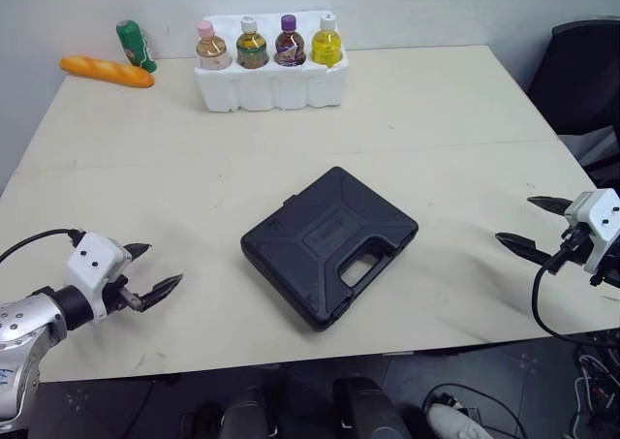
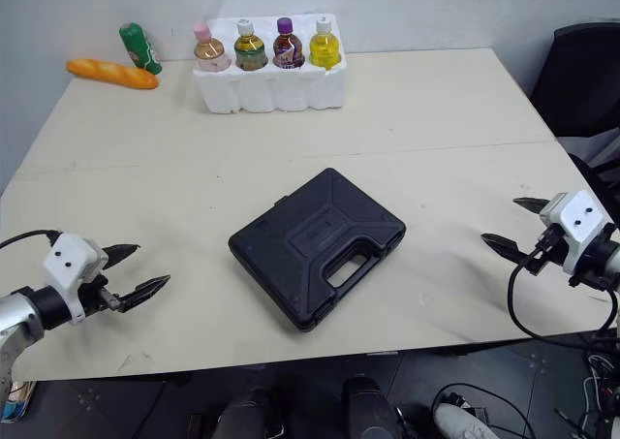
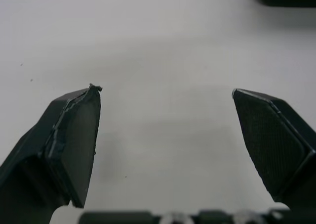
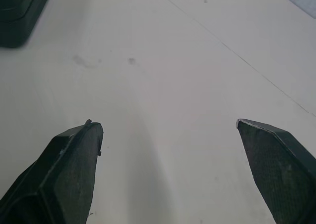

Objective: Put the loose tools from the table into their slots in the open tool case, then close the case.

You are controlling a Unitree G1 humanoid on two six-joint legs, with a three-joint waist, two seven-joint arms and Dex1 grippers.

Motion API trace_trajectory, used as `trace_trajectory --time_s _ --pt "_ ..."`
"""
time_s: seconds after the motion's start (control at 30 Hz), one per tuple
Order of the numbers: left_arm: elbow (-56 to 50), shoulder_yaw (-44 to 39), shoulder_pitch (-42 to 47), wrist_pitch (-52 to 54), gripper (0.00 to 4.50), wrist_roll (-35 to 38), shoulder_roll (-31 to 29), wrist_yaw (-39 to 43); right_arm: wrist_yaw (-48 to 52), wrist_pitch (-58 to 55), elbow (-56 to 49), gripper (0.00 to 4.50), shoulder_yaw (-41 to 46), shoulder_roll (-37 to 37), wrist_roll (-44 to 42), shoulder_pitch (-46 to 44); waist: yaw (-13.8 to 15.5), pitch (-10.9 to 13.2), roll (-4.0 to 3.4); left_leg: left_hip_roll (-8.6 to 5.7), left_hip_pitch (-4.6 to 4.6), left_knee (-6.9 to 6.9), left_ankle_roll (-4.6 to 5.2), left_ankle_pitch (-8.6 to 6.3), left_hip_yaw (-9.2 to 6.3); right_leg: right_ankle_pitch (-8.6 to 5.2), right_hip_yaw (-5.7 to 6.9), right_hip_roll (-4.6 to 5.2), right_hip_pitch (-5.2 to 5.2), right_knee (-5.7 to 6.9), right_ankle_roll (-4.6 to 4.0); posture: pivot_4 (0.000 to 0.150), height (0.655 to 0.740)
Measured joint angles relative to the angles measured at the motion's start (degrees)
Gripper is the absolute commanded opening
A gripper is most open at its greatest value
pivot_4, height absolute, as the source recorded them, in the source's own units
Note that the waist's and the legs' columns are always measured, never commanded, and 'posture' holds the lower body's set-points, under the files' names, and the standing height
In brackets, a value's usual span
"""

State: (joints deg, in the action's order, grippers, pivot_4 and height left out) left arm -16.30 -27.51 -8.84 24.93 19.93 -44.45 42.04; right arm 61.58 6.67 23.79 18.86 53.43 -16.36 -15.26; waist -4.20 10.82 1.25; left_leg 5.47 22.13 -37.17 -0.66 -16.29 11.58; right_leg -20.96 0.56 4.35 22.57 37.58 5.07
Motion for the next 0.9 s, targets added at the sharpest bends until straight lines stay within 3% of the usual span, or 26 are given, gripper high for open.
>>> trace_trajectory --time_s 0.3,0.33,0.4,0.47,0.5,0.67,0.9 --pt "1.36 -0.35 1.96 0.54 4.47 0.1 1.17 -1.96 -5.53 0.61 0.1 4.5 0.01 -3.54 -0.15 -0.11 -0.37 -0.02 0.04 -0.19 0.05 0.04 0.01 0.01 -0.15 0.0 0.14 0.05 -0.14 -0.06 0.0 0.15 0.74" --pt "1.36 -0.31 1.96 0.48 4.47 0.09 1.19 -1.97 -5.74 0.75 0.17 4.5 0.02 -4.07 -0.4 -0.16 -0.54 -0.01 0.02 -0.5 0.14 0.16 0.06 0.09 -0.61 0.0 0.62 0.19 -0.5 -0.16 0.02 0.15 0.74" --pt "1.3 -0.05 1.98 0.25 4.47 0.09 1.3 -2.06 -6.29 0.87 0.75 4.5 0.04 -4.66 -0.6 -0.13 -1.47 0.14 -0.23 -1.07 -0.06 0.85 0.24 0.68 -2.77 -0.01 3.09 1.08 -2.1 -1.14 0.03 0.15 0.74" --pt "1.31 -0.13 1.86 0.03 4.47 0.09 1.43 -2.46 -7.34 0.88 0.88 4.5 0.42 -4.16 -0.51 -0.26 -1.59 0.21 -0.36 -2.19 0.2 1.58 0.46 1.57 -4.64 -0.04 5.01 2.14 -2.85 -1.33 0.14 0.15 0.74" --pt "1.34 -0.27 1.79 -0.14 4.47 0.08 1.48 -2.63 -7.41 0.89 1.03 4.5 0.4 -3.66 -0.24 -0.28 -1.38 0.25 -0.36 -2.43 0.23 1.62 0.5 1.89 -5.07 0.03 5.37 2.17 -2.73 -1.34 0.24 0.15 0.74" --pt "3.37 -0.84 2.01 -2.25 4.47 -0.24 1.76 -3.53 -5.71 3.32 1.79 4.5 0.2 -1.77 0.97 -0.16 2.74 0.39 -0.38 -2.4 0.43 1.07 0.64 1.63 -4.84 -0.04 4.97 2.4 -2.55 -1.01 0.32 0.15 0.74" --pt "5.36 -0.91 5.95 -5.12 4.47 -0.22 1.75 -3.98 -4.71 4.63 3.36 4.5 0.2 -1.55 1.15 0.81 2.71 0.38 -0.38 -2.3 0.43 1.13 0.52 1.55 -4.66 -0.03 4.83 2.31 -2.41 -0.97 0.33 0.15 0.74"
